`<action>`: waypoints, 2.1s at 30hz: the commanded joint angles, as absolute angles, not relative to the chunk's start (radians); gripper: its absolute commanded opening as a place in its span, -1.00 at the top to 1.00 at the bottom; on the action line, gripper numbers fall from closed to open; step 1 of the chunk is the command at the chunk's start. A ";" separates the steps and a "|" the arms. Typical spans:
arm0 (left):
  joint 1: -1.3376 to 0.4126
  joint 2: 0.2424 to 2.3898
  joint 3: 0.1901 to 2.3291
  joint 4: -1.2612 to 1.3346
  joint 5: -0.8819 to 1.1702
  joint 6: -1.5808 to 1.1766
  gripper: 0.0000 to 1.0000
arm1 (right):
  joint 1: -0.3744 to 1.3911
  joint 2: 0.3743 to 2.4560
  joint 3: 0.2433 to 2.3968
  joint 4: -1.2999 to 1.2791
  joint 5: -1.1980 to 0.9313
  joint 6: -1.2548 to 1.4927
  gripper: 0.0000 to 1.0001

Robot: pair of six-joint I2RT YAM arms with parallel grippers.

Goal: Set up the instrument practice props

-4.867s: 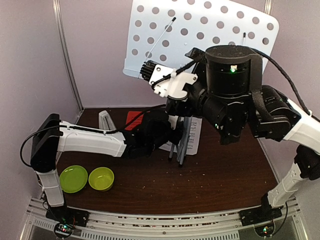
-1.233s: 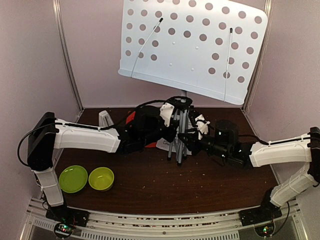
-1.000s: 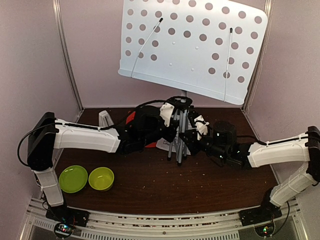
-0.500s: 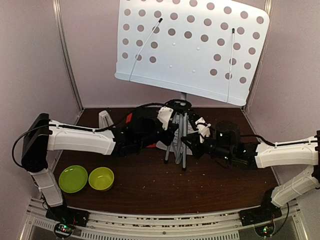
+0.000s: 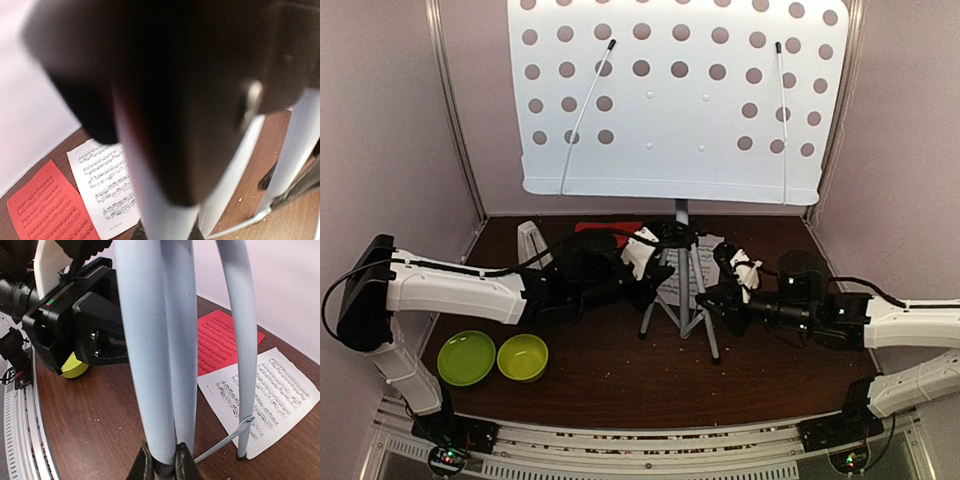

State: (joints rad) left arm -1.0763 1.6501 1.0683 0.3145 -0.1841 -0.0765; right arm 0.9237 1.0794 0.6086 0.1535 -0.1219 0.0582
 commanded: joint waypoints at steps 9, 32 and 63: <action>-1.019 1.533 0.988 0.061 -0.376 -0.010 1.00 | 0.888 0.825 0.451 0.016 0.006 0.138 1.00; -1.046 1.765 1.308 -0.032 -0.302 0.068 1.00 | 0.888 0.682 0.371 -0.070 0.208 0.254 1.00; -1.046 1.939 1.434 0.138 -0.300 0.085 1.00 | 0.893 0.588 0.379 0.003 0.395 0.032 1.00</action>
